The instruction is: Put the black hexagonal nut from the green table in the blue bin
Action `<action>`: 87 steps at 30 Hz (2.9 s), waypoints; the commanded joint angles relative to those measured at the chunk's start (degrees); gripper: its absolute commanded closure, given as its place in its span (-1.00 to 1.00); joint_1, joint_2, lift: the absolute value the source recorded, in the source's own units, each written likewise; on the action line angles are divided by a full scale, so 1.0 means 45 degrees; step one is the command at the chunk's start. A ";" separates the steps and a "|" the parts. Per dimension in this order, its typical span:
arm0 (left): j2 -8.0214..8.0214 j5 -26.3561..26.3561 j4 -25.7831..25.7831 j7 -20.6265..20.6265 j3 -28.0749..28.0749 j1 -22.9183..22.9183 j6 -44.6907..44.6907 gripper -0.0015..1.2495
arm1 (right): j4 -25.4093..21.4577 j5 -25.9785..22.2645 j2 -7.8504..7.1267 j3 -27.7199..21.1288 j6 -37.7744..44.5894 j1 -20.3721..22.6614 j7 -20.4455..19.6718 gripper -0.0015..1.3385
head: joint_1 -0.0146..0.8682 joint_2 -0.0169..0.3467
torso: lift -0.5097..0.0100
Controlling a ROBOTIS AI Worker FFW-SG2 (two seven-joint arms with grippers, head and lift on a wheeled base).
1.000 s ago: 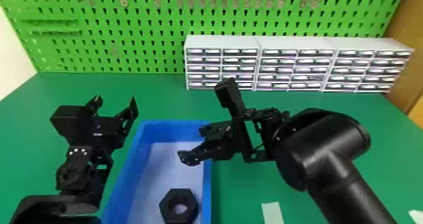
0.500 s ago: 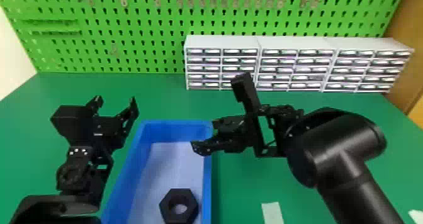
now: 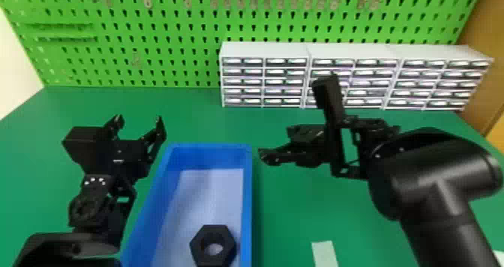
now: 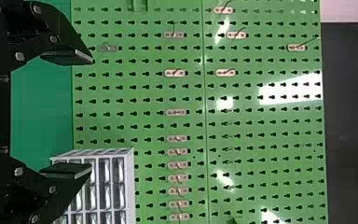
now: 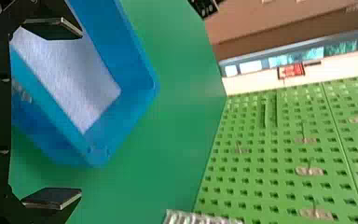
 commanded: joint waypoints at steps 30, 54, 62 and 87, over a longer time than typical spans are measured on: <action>0.0000 0.0017 0.0020 -0.0014 -0.0046 0.0001 -0.0004 -0.30 | -0.2081 -0.0225 0.0472 -0.3780 -0.2424 0.2049 -0.3259 -0.83 | 0.52 -0.59 | 0.59; 0.0000 0.0037 0.0040 0.0005 0.0169 0.0411 -0.0004 -0.28 | -0.2218 -0.1182 0.1312 -0.5127 -0.4885 0.4373 -0.6208 -0.83 | 0.52 -0.59 | 0.59; -0.0039 0.0056 0.0079 0.0005 0.0110 0.0587 -0.0004 -0.28 | -0.2218 -0.1163 0.1362 -0.5284 -0.5705 0.5272 -0.6384 -0.83 | 0.52 -0.59 | 0.59; -0.0234 -0.0119 0.0333 0.0044 -0.0437 0.0938 -0.0511 -0.27 | -0.2198 -0.0909 0.1362 -0.4991 -0.6526 0.6444 -0.6775 -0.83 | 0.52 -0.59 | 0.59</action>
